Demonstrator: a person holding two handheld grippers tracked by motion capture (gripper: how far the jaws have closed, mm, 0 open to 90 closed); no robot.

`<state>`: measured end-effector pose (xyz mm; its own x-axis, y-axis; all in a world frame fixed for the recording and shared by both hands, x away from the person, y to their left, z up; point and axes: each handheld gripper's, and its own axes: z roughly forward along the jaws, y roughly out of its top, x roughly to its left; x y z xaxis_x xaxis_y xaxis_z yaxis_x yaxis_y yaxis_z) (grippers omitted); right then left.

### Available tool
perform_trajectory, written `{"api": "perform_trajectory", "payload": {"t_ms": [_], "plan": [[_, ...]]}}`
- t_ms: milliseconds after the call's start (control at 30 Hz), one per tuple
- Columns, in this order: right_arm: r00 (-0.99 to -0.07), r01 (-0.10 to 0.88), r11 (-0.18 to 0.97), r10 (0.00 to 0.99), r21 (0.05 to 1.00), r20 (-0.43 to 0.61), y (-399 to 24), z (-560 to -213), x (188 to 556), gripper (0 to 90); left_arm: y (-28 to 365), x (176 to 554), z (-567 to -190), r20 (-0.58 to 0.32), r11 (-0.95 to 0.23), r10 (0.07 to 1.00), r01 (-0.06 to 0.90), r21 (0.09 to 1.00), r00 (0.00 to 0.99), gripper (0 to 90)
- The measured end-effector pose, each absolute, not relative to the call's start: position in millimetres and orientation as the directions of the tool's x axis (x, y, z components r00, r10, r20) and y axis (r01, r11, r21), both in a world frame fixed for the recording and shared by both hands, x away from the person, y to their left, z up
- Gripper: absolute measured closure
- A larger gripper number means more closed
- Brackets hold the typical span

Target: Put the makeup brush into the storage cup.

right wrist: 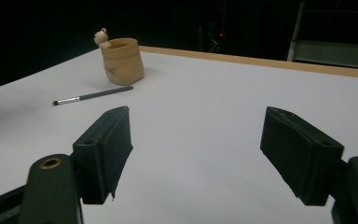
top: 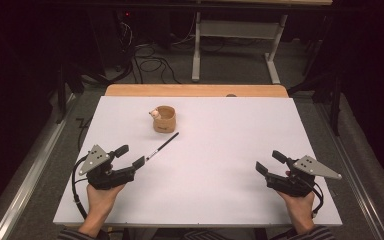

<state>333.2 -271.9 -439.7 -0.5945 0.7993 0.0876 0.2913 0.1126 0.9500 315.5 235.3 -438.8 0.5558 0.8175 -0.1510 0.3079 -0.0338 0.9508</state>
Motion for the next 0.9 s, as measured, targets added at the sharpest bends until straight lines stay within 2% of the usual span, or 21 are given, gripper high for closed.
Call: {"api": "perform_trajectory", "payload": {"t_ms": [900], "plan": [[-0.598, 0.291, 0.110, 0.796, 0.950, 0.091, -272.1, -439.4, 333.0, 26.0, 239.4, 309.8, -436.6, -0.135, -0.021, 0.830, 0.273, 0.962, 0.542, 30.6]]}}
